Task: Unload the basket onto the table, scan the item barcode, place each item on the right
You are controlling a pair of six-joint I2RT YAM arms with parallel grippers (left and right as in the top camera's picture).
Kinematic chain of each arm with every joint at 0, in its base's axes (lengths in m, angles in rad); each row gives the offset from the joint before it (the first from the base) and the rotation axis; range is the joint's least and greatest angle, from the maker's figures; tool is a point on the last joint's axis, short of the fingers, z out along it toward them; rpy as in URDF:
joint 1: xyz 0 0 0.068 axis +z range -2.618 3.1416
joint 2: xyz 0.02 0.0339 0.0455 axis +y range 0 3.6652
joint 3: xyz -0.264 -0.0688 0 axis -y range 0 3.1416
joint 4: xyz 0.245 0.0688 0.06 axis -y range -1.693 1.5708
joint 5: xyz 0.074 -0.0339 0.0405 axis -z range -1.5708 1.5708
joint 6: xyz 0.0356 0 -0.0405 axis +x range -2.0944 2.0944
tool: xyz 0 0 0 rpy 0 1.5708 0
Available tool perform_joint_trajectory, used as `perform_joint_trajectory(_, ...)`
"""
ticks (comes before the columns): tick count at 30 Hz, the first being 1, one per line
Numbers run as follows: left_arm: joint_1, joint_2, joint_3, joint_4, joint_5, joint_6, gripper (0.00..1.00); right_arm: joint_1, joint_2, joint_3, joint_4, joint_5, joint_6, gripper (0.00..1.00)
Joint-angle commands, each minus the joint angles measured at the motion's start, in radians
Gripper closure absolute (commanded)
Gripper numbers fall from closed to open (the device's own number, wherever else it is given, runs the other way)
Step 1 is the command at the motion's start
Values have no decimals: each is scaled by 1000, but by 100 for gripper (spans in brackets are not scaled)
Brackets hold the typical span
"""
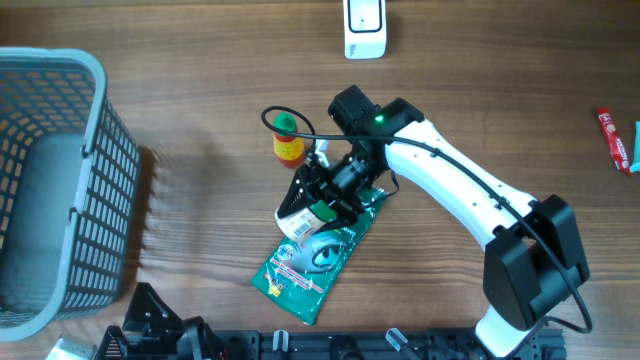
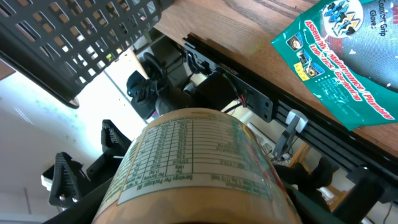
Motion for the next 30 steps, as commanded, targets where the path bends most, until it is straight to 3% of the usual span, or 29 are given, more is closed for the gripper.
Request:
perform_joint_trajectory(1,-3,-7,0,3,2,-1,0,2,-37,19,-6,-49,-86,34)
perform_joint_trajectory(9,-4,-7,0,3,2,-1,0,-125,-49,19,-93,98,-230,40)
perform_joint_trajectory(12,-4,-7,0,3,2,-1,0,-213,-68,19,-92,119,-234,41)
perform_joint_trajectory(17,-3,-7,0,3,2,-1,0,-385,-175,19,-82,320,-204,41)
perform_joint_trajectory(25,-4,-7,0,3,2,-1,0,-431,-414,19,235,634,-91,40)
perform_joint_trajectory(30,-3,-7,0,3,2,-1,0,-431,-425,19,340,822,-86,41)
